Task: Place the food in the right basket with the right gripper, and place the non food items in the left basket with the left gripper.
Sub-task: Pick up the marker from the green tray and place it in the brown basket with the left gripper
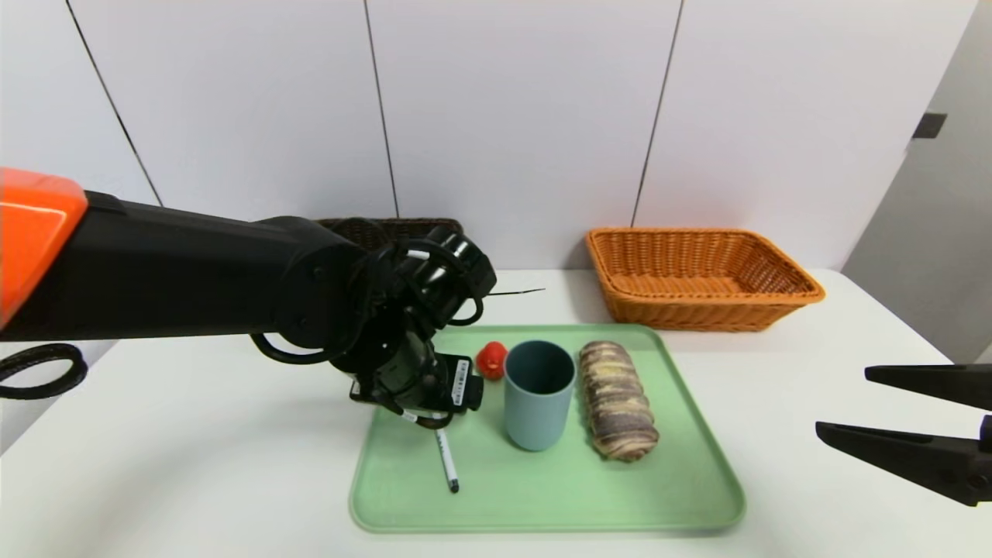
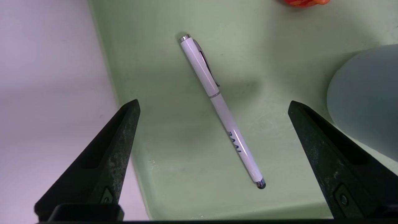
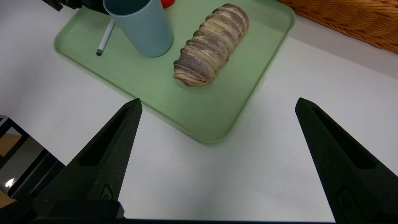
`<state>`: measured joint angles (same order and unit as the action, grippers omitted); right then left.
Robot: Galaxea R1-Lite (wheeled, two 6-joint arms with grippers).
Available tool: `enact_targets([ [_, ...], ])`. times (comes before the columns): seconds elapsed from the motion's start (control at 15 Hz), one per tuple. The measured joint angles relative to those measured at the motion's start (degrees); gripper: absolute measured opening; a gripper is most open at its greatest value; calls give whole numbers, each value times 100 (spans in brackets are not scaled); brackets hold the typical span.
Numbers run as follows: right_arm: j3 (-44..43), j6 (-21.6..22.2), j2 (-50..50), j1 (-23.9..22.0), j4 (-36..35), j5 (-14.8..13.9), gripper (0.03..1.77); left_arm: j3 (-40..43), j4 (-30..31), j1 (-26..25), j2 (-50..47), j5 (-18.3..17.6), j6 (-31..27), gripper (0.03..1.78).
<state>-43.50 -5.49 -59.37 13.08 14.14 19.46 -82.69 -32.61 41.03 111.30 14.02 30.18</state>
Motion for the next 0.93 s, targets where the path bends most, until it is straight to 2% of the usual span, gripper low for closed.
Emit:
enact_targets([
  [0.67,34,0,-44,0,-17,2,170,-49,-200,87,210,-7,410,169],
  [0.93,44,0,-46,0,-17,2,170,-118,-407,229,256,-5,853,169],
])
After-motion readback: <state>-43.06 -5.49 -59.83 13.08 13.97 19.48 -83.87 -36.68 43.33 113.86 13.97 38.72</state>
